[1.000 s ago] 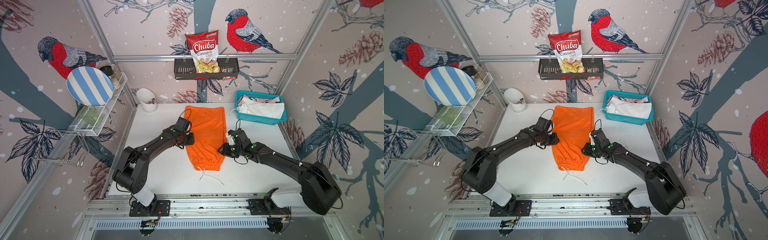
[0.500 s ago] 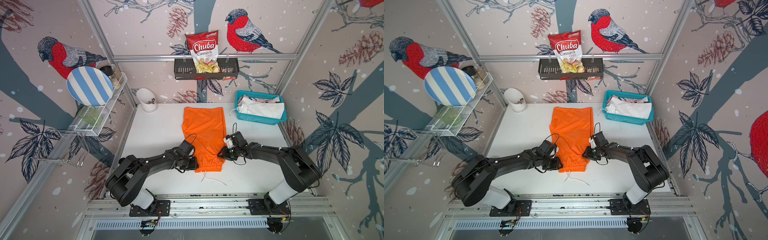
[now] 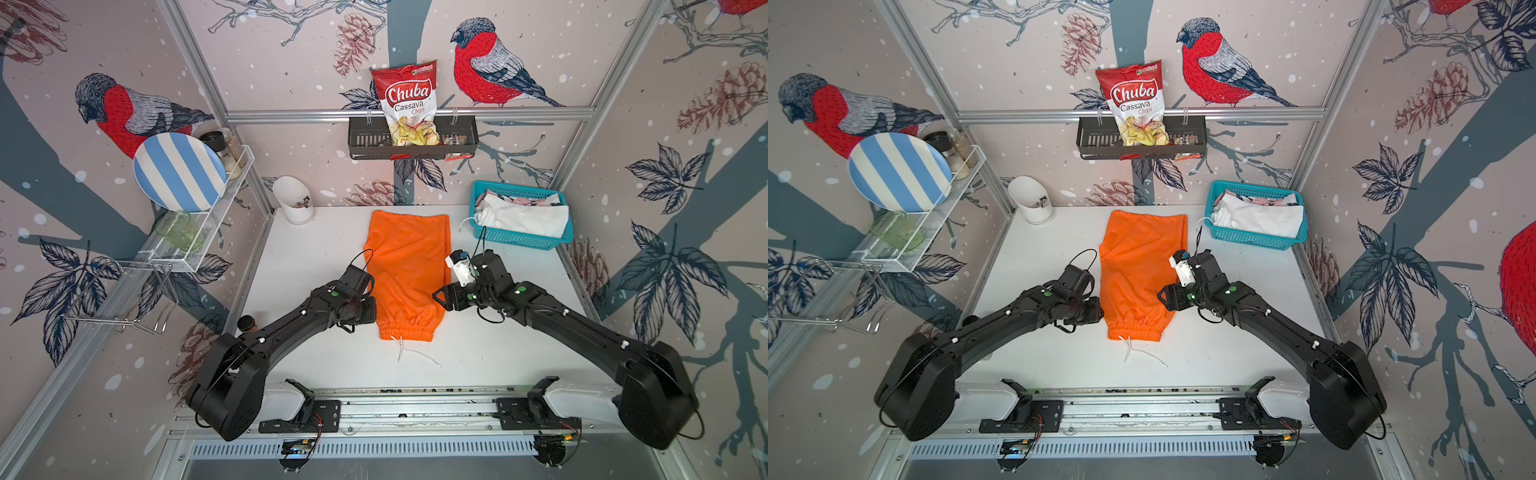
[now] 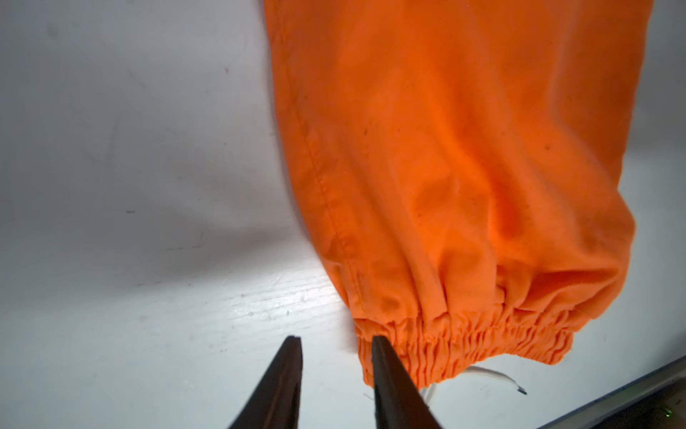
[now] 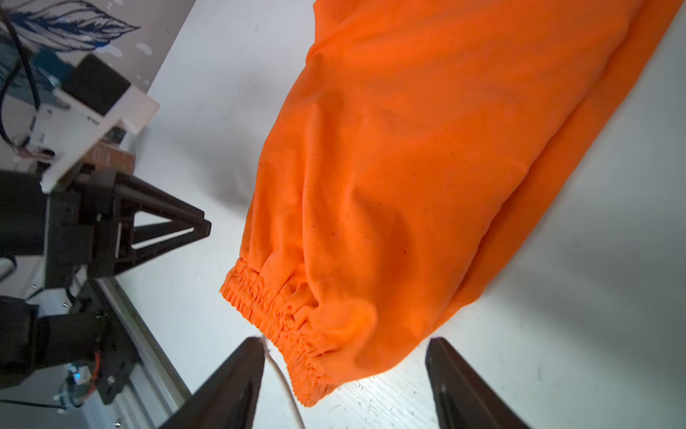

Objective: Roll up the shorts
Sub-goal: Roll the shorts at the center of the board.

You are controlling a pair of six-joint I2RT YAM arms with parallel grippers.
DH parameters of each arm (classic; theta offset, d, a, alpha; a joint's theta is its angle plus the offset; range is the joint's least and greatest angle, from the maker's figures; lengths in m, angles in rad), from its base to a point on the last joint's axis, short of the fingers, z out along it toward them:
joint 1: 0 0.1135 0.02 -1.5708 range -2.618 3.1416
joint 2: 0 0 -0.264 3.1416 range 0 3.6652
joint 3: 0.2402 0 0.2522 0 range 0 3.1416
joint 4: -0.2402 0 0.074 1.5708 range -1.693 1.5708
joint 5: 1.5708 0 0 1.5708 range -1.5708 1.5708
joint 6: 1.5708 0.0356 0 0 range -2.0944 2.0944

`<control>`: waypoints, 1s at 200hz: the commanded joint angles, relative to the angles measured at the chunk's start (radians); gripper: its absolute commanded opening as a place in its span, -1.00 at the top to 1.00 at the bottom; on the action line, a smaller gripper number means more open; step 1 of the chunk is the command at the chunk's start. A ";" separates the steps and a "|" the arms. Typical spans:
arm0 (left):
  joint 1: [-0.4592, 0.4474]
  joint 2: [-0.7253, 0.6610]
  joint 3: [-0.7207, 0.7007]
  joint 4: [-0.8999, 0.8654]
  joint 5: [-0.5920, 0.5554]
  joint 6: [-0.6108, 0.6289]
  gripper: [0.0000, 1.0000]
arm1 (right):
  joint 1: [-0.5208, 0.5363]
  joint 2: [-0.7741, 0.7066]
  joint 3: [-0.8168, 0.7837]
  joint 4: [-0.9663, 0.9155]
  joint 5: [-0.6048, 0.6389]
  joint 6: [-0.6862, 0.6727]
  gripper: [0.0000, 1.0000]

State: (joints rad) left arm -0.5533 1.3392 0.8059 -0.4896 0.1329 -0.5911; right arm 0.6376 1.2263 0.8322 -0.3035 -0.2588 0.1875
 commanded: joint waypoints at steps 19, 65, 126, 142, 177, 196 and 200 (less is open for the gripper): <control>-0.104 0.053 0.059 0.021 0.068 0.011 0.28 | 0.076 -0.123 -0.079 0.120 0.242 -0.360 -1.00; -0.137 0.172 -0.017 0.128 0.088 -0.007 0.31 | 0.112 -0.094 -0.187 0.264 0.364 -0.536 -1.00; -0.114 0.186 -0.093 0.082 -0.111 -0.049 0.35 | 0.333 0.018 -0.263 0.299 0.553 -0.725 -1.00; -0.101 0.163 -0.100 0.070 -0.138 -0.058 0.35 | 0.392 0.022 -0.288 0.327 0.556 -0.752 -1.00; -0.058 0.111 -0.102 0.031 -0.195 -0.047 0.36 | 0.488 0.096 -0.354 0.410 0.637 -0.859 -1.00; -0.051 0.097 -0.087 0.036 -0.158 -0.018 0.35 | 0.523 0.126 -0.395 0.519 0.720 -0.938 -1.00; -0.051 0.101 -0.084 0.038 -0.147 -0.013 0.35 | 0.530 0.129 -0.404 0.554 0.724 -0.959 -1.00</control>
State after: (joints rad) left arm -0.6117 1.4437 0.7116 -0.3759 0.0154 -0.6346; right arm 1.1343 1.3334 0.4648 0.0780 0.3515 -0.6353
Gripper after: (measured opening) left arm 0.326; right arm 0.999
